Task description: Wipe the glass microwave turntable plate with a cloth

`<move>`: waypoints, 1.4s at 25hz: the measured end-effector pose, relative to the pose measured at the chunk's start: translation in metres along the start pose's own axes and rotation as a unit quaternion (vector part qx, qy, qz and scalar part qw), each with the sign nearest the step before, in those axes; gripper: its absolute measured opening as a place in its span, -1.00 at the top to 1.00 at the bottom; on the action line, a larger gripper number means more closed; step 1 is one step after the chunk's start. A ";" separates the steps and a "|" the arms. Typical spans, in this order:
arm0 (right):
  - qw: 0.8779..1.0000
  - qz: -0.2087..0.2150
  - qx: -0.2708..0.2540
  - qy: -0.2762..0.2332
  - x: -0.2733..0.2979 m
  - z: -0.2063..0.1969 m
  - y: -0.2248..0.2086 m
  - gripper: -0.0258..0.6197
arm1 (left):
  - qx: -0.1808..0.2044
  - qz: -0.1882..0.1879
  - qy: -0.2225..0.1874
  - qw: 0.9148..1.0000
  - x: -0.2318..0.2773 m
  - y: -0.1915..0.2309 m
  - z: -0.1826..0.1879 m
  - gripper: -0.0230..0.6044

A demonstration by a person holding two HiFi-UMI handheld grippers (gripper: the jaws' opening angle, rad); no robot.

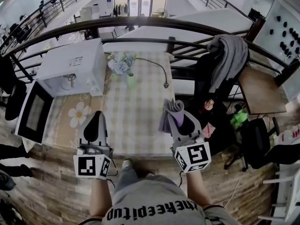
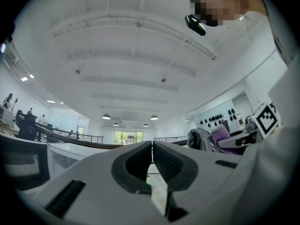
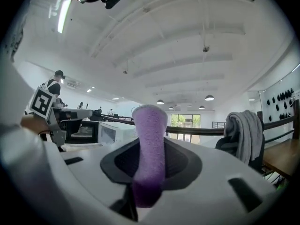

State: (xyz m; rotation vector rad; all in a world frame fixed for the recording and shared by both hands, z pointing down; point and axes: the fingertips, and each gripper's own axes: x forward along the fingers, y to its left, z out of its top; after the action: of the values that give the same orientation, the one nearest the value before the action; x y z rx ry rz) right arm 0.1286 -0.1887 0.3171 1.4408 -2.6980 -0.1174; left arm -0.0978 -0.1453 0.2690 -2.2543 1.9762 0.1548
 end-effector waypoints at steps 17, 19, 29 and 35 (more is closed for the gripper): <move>0.998 -0.004 -0.015 -0.054 -0.019 0.037 -0.002 0.59 | -0.001 0.006 -0.002 1.000 -0.007 -0.006 0.003 0.89; 0.998 -0.005 -0.016 -0.057 -0.020 0.039 -0.002 0.59 | -0.002 0.007 -0.002 1.000 -0.008 -0.006 0.004 0.89; 0.998 -0.008 -0.013 -0.062 -0.021 0.041 0.002 0.59 | -0.004 0.008 -0.003 1.000 -0.010 -0.003 0.004 0.89; 0.998 -0.009 -0.012 -0.061 -0.020 0.043 0.005 0.59 | -0.006 0.011 0.001 1.000 -0.012 0.001 0.004 0.89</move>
State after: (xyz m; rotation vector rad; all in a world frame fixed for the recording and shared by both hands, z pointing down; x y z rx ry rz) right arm 0.1311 -0.1682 0.2747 1.4995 -2.7687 -0.2466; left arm -0.1008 -0.1332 0.2675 -2.2411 2.0076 0.1669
